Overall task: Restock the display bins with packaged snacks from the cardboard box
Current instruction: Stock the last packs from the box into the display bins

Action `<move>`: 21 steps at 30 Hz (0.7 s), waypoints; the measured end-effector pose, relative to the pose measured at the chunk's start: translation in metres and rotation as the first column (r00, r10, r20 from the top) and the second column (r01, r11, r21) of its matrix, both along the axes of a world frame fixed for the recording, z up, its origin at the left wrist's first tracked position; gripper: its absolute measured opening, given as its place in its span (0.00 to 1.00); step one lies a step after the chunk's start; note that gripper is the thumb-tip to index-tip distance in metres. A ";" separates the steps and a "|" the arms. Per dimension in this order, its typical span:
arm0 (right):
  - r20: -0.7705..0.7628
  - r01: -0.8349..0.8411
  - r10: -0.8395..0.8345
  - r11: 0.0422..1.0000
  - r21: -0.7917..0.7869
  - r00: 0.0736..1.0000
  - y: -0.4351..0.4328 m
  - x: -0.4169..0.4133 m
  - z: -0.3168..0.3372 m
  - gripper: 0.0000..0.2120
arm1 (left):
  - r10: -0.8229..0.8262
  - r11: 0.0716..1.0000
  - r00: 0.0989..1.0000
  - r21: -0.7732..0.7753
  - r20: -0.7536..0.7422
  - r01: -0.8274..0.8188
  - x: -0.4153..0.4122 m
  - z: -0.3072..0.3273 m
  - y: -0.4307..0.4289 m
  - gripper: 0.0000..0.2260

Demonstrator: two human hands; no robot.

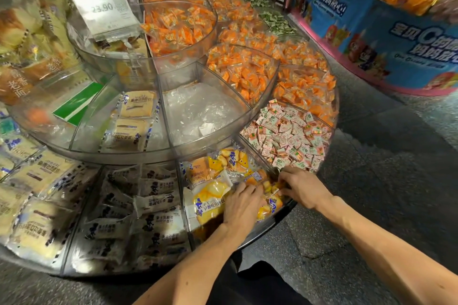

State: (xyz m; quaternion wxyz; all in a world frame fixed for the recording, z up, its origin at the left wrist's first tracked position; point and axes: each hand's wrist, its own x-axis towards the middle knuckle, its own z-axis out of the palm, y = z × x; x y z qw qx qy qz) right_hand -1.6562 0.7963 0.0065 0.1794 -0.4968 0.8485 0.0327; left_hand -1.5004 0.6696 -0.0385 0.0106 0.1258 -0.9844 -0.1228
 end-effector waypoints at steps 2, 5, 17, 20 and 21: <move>0.022 0.018 -0.019 1.000 0.022 1.000 0.000 0.000 -0.002 0.15 | -0.005 0.999 1.000 -0.051 0.028 0.007 -0.003 0.000 -0.002 0.15; 0.081 0.048 -0.052 0.998 0.044 0.995 0.000 -0.001 -0.002 0.18 | -0.041 0.999 0.995 0.021 0.089 0.039 -0.005 0.003 -0.008 0.15; 0.236 0.158 -0.084 0.935 -0.318 0.968 -0.068 0.021 0.094 0.11 | 0.064 0.936 0.998 0.347 -0.019 -0.054 0.006 0.148 -0.114 0.17; 0.217 0.031 0.077 0.890 -0.454 0.973 -0.126 0.068 0.140 0.09 | 0.187 0.938 0.971 0.322 -0.151 -0.131 0.070 0.197 -0.169 0.17; 0.219 -0.027 0.153 0.871 -0.490 0.964 -0.150 0.091 0.155 0.09 | 0.252 0.929 0.955 0.315 -0.156 -0.194 0.101 0.211 -0.187 0.17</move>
